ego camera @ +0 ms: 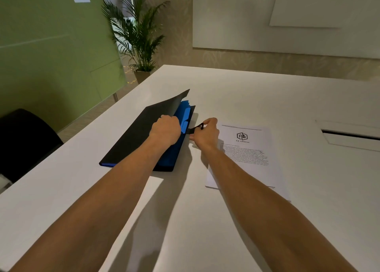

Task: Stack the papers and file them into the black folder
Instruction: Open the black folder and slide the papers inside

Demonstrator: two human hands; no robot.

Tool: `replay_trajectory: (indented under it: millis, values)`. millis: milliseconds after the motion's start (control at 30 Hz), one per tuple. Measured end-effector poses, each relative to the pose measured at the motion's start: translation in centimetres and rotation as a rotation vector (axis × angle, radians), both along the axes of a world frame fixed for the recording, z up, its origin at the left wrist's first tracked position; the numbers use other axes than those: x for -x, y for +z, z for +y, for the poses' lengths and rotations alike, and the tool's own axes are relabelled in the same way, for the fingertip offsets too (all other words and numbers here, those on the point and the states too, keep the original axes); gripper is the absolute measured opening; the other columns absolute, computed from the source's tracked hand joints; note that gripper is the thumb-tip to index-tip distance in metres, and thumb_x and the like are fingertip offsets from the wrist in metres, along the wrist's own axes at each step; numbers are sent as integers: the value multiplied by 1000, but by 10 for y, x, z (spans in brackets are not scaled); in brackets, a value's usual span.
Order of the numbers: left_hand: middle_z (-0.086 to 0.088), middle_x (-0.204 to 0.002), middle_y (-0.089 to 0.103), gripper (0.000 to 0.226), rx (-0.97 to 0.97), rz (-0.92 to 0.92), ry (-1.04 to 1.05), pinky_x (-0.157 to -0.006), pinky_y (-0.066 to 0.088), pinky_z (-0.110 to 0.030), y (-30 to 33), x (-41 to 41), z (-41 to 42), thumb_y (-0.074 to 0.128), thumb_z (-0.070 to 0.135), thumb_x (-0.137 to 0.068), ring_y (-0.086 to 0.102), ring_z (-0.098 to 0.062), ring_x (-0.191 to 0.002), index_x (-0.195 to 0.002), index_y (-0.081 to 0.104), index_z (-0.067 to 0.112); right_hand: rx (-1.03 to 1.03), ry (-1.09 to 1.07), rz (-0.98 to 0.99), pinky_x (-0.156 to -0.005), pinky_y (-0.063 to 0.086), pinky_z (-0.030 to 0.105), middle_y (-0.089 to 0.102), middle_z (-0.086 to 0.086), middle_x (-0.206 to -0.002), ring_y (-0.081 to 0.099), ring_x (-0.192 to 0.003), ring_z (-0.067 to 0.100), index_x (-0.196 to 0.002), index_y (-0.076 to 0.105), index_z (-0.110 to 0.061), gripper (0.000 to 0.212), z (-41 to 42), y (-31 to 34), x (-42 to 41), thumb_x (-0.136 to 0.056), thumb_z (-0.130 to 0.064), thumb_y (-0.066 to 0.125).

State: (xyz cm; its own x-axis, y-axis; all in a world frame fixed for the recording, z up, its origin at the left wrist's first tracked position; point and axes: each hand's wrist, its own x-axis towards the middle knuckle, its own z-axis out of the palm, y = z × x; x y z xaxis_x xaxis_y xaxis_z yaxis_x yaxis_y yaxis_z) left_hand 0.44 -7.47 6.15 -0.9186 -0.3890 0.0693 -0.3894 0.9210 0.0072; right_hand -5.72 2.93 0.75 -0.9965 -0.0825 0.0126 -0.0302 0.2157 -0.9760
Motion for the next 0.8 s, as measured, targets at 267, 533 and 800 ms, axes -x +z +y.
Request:
replay_trajectory:
  millis: [267, 533, 800]
  values:
    - [-22, -135, 43, 108, 20, 68, 84, -85, 49, -43, 10, 7, 7, 80, 62, -58, 57, -36, -111, -135, 30, 4, 44, -29, 57, -48, 54, 22, 60, 10, -94, 72, -68, 24, -109, 40, -18, 27, 20, 13, 5, -94, 0, 52]
    - [-21, -128, 48, 61, -120, 80, 43, -81, 46, -40, 27, 1, 10, 64, 22, -83, 54, -37, -110, -132, 34, 3, 86, -14, 27, -40, 48, 14, 64, 15, -100, 73, -66, 20, -108, 40, -21, 28, 32, 17, 7, -95, 0, 52]
    - [-17, -106, 57, 75, -203, 60, -82, -55, 45, -30, 35, -3, 1, 42, 3, -92, 53, -20, -68, -152, 14, 38, 45, 89, 19, -51, 56, 22, 67, 12, -103, 73, -67, 17, -111, 42, -22, 22, 44, 21, 8, -98, -8, 53]
